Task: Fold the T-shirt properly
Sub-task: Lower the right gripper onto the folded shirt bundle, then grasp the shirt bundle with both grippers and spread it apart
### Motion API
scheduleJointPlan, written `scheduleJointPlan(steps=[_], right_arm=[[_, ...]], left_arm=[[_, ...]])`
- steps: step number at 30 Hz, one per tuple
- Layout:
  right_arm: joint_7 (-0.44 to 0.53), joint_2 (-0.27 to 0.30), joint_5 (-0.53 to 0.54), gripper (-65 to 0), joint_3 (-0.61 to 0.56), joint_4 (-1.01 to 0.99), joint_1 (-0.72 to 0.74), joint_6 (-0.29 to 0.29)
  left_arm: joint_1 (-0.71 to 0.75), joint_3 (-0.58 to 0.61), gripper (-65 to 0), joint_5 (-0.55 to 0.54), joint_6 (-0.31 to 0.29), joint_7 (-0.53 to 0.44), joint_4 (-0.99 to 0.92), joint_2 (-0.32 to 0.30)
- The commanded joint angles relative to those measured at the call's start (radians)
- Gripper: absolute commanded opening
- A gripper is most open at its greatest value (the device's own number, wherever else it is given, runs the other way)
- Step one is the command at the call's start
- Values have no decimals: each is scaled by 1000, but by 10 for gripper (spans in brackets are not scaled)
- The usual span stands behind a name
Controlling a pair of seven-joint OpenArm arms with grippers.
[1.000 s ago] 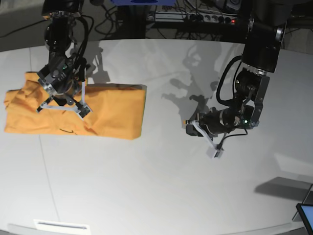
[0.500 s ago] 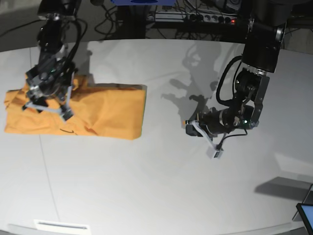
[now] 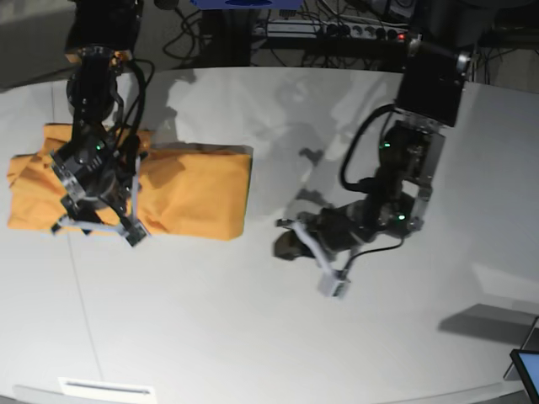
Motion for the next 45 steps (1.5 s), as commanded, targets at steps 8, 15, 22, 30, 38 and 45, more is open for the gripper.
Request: scheduleJointPlan(steps=[8,15,22,30,38,45], right_arm=[[-8,0,-11,-366,-1,-40,70,-1],[-10,0,61,-363,3,-58,70,-1],[-16,-2,121,-363,2,-61,66,-1],[-16,-23,122,-363,3,-77,55,-1],[18,-55,124,-364,3,-169,56,-1],[28,-51,124,-382,3,-204,73,-1]], left_arm=[[-26,56,-650,29,-8,-10,-69,109],[-46,168,-650,96,-8,-13,-110,158],[-46,212,-650,98,-8,-12,-115,155],[-52,283,-650,99,-8,-12,-216,132],[-51,274,-650,99,-8,-12,-236,98],[-46,281,-650,99,-8,-12,-235,78]])
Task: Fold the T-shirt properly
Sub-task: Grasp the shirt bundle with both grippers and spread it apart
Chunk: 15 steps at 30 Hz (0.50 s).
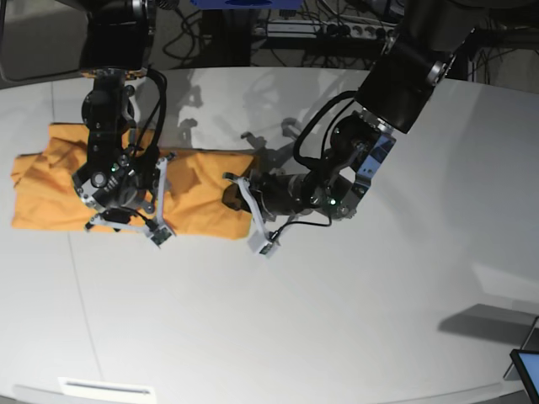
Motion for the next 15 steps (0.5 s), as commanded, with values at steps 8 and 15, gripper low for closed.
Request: scheduleJointPlan(steps=[8,15], right_arm=[[9,6,-1,-647,-3,7,36,-1],[9,26,-2,-649,-4,7,52,-1]], left_arm=[[-10,-2,-650,40,19,29,5,-48],[-7,-1,-650,40,19,29,7,-89]])
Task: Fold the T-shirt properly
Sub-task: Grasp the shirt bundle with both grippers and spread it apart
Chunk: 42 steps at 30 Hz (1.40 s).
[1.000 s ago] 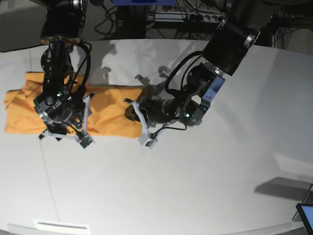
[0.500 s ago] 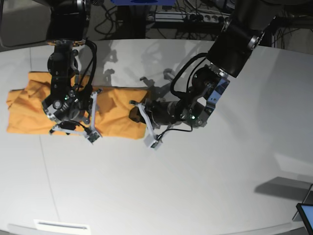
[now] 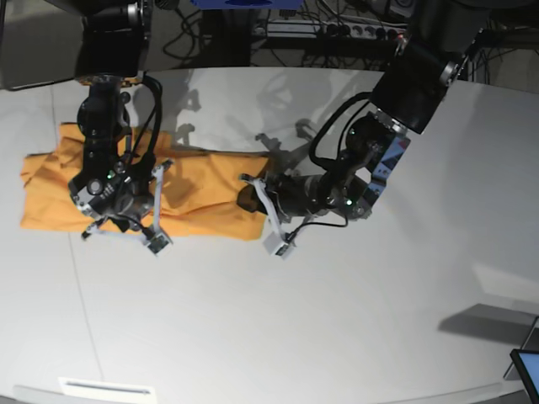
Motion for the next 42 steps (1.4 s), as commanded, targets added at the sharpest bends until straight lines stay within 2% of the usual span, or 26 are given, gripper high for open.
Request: scheduleJointPlan(steps=[1,7,16,18,22,24,29,38,42], right_arm=[[4,8,-10,-649,2,14,22,-1],[7,14,-10,-649,1,14,34,-1],[110,17,-11,-641,1,-60,31,-1],[135,40,-11,-601,1,-69,28,-1],[175,80,-13,-473,1,-47,28,-1],[179,101,-13,-445,1,-24,28,-1],[175,137,-13,-445,7,49,28,-1],[173,137,-13,-444,8,195,-42,-1],[109,137,-13,-440,13,195,-42,-1]], left_arm=[[2,-6,-650,65,28,42,-3,-29],[13,-3,-650,65,28,42,-3,-40],[15,-13,-650,65,28,42,-3,-81],[13,-14,-650,65,28,42,-3,-95],[13,-14,-650,65,28,42,-3,-112],[13,-14,-650,65,28,40,-3,-126],[13,-16,-650,65,28,39,5,-132],[10,-22,-650,65,28,37,5,-210],[42,-112,-650,64,28,37,5,-252]])
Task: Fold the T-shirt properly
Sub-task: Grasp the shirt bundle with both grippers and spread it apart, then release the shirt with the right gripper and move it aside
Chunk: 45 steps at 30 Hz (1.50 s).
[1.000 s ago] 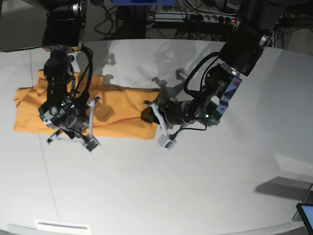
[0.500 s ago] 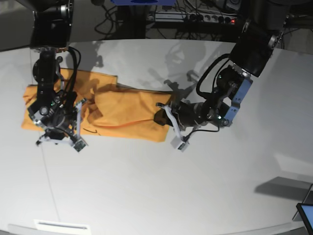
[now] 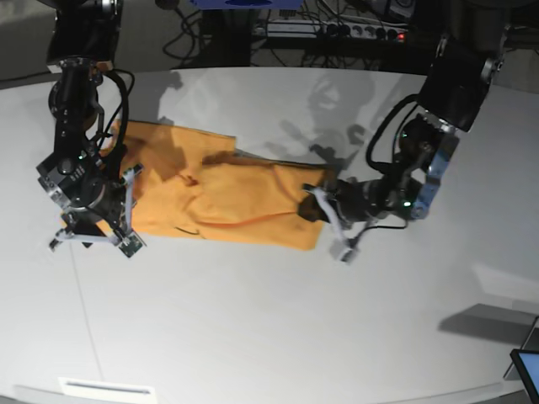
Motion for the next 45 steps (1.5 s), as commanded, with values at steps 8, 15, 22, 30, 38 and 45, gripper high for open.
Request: scheduleJointPlan(steps=[8,15,22,30,38,45], right_arm=[[-89,-33,12,-254,227,12,70,-5],[-178,-36,316,-242,381,-11,39,-5],[-177,-70,439,-242,387,-126,7,-5],[-177,-79,629,-241,388,-253,7,-5],[-175,-13,931,0,436,-519,11,-5],[-174,51,1134,-26,437,-640,11,-5]], left_arm=[[71,-175,-650,98,49,72,-11,-118],[71,-175,-650,98,49,72,35,-144],[61,-176,-650,98,49,73,37,-144],[59,-176,-650,98,49,73,37,-145],[68,-176,-650,98,49,73,37,-145],[68,-176,-650,98,49,73,37,-142]])
